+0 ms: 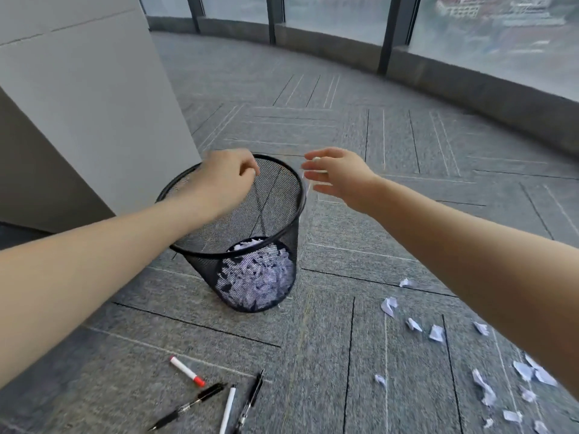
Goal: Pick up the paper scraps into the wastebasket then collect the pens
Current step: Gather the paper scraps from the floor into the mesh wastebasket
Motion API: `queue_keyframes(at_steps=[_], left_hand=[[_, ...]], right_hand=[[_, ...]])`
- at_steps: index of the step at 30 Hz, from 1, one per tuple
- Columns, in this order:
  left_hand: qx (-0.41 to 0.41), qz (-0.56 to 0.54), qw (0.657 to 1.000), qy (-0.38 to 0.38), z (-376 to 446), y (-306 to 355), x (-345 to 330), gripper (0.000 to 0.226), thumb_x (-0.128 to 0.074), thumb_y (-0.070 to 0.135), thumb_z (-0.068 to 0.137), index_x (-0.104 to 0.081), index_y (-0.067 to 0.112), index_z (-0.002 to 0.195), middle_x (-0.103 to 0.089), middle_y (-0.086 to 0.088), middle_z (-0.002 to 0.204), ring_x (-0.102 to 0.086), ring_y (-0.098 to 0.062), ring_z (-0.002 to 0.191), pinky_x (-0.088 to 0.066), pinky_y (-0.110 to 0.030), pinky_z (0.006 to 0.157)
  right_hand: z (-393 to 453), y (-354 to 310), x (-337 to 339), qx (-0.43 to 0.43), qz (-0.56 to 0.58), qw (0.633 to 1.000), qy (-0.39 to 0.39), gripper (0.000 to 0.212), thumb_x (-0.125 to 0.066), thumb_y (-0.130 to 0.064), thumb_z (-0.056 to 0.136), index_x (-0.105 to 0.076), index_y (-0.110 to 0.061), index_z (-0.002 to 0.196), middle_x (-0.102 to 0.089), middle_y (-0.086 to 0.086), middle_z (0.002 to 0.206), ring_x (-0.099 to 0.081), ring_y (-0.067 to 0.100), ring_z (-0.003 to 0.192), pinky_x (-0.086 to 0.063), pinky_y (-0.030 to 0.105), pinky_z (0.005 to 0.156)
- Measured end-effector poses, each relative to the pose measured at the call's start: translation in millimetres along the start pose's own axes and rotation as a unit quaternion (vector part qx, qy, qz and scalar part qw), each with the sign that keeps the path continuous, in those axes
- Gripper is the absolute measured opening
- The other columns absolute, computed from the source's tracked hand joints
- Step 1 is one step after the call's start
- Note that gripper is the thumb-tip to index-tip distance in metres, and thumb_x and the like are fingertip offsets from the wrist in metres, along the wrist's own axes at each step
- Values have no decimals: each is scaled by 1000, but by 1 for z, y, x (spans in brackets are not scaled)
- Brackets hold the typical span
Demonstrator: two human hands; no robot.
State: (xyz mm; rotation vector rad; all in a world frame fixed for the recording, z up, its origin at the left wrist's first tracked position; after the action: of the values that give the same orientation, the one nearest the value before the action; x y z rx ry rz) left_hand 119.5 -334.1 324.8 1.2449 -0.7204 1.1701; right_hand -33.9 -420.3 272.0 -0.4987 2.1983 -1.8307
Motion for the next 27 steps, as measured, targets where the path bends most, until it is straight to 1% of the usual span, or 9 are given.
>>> queue_keyframes(at_steps=[3, 6, 9, 11, 13, 17, 21, 24, 27], left_hand=[[-229, 15, 973, -22, -21, 58, -30, 19, -46, 13, 92, -62, 10, 102, -64, -5, 100, -60, -23, 90, -46, -32, 75], [-344, 44, 923, -165, -50, 96, -110, 22, -41, 19, 96, -57, 12, 110, -60, -4, 106, -60, -21, 94, -48, -32, 77], [-281, 177, 873, -356, -80, 95, -210, 32, -35, 28, 98, -48, 11, 123, -47, -7, 131, -48, -25, 118, -44, -41, 94], [-182, 201, 847, -457, -102, 78, -261, 50, -37, 32, 98, -28, 12, 142, -20, -11, 153, -23, -26, 140, -27, -49, 109], [-85, 178, 837, -510, -124, 63, -294, 66, -40, 33, 97, -3, 20, 149, 6, -7, 158, -2, -29, 145, -15, -58, 112], [-56, 192, 816, -542, -169, 54, -330, 78, -46, 20, 96, 12, 31, 147, 23, -4, 155, 5, -35, 143, -18, -62, 110], [-40, 170, 840, -514, -186, 51, -338, 85, -48, 8, 93, 15, 30, 146, 25, -4, 154, 8, -35, 143, -29, -54, 108], [-31, 139, 857, -495, -187, 49, -341, 88, -46, -4, 91, 13, 31, 146, 25, -3, 154, 10, -35, 143, -38, -47, 102], [-25, 120, 860, -495, -186, 48, -343, 90, -45, -8, 89, 12, 32, 146, 26, -2, 153, 13, -35, 142, -40, -45, 100]], right_hand=[[-15, 43, 55, -21, -69, 994, 76, 17, -45, -8, 94, -60, -12, 102, -64, 3, 98, -58, 9, 76, -47, 20, 64], [-44, 112, 115, -79, -177, 974, 117, 15, -49, -4, 91, -60, -12, 96, -65, 8, 97, -54, 8, 66, -42, 12, 46], [-84, 185, 165, -154, -246, 946, 143, 14, -50, -4, 88, -61, -13, 91, -67, 13, 99, -55, 18, 68, -38, 17, 41], [-108, 220, 187, -191, -279, 928, 154, 15, -49, -5, 88, -62, -10, 94, -67, 13, 97, -53, 18, 63, -36, 19, 42], [-121, 244, 198, -211, -314, 913, 154, 21, -47, -6, 89, -62, -6, 103, -65, 11, 98, -49, 15, 57, -37, 22, 48], [-109, 266, 196, -182, -385, 891, 158, 27, -45, -7, 89, -60, -9, 112, -64, 8, 114, -61, 26, 93, -46, 31, 78], [-77, 278, 180, -156, -391, 887, 190, 31, -44, -5, 89, -60, -14, 114, -61, 4, 120, -64, 25, 92, -52, 37, 77], [-52, 287, 173, -146, -346, 894, 243, 31, -47, -10, 90, -58, -14, 118, -59, 4, 124, -62, 21, 81, -53, 38, 76], [-32, 297, 171, -117, -377, 884, 250, 32, -50, -20, 91, -55, -16, 122, -52, 6, 129, -58, 23, 101, -47, 38, 87]])
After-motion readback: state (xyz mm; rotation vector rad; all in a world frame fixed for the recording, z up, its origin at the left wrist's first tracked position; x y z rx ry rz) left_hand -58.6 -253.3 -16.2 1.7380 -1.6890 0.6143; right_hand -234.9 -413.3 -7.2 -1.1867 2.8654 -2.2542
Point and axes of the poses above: each hand's wrist, its own z-axis towards the middle knuckle, its own x-axis out of the back of the hand, y = z × x, the point moved 5 cm from there along z, towards the middle knuckle
